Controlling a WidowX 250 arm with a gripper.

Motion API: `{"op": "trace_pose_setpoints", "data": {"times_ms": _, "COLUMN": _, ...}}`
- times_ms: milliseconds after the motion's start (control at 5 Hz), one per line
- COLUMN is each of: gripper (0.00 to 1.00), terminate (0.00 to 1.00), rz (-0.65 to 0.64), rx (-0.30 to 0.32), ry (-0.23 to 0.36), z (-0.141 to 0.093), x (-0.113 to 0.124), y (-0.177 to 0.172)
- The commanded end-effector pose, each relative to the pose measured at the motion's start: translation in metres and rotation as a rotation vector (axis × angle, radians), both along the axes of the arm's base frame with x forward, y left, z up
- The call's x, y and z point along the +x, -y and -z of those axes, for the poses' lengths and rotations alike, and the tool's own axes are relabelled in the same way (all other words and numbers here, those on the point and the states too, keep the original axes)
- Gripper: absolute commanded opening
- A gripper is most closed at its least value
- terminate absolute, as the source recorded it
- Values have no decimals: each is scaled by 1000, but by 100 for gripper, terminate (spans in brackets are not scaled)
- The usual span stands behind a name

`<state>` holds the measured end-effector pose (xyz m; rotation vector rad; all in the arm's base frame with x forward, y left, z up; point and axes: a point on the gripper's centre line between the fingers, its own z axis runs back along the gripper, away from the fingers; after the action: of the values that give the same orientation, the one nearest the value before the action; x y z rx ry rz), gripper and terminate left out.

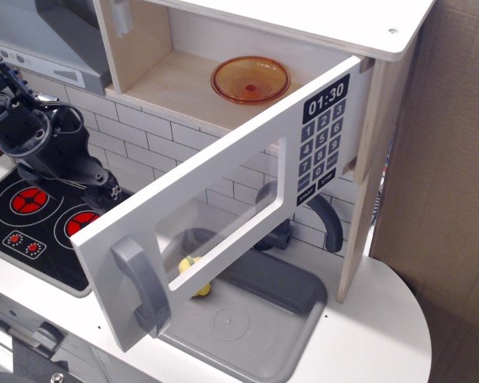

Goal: Close microwave

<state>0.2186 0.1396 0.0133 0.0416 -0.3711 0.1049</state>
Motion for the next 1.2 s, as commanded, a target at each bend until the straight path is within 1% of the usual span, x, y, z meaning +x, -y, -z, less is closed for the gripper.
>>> {"op": "trace_pose_setpoints", "data": {"times_ms": 0, "gripper": 100, "terminate": 0, "rz": 0, "rx": 0, "ry": 0, "z": 0, "x": 0, "y": 0}}
{"op": "trace_pose_setpoints", "data": {"times_ms": 200, "gripper": 100, "terminate": 0, "rz": -68, "rx": 73, "ry": 100, "z": -21, "x": 11, "y": 3}}
{"op": "trace_pose_setpoints", "data": {"times_ms": 400, "gripper": 100, "terminate": 0, "rz": -24, "rx": 83, "ry": 113, "z": -48, "x": 20, "y": 5}}
{"op": "trace_pose_setpoints", "data": {"times_ms": 600, "gripper": 100, "terminate": 0, "rz": 9, "rx": 144, "ry": 139, "z": -80, "x": 28, "y": 15}}
{"op": "trace_pose_setpoints", "data": {"times_ms": 800, "gripper": 100, "terminate": 0, "rz": 27, "rx": 142, "ry": 147, "z": -111, "x": 35, "y": 28}}
{"op": "trace_pose_setpoints", "data": {"times_ms": 1000, "gripper": 100, "terminate": 0, "rz": 90, "rx": 117, "ry": 77, "z": -134, "x": 41, "y": 42}}
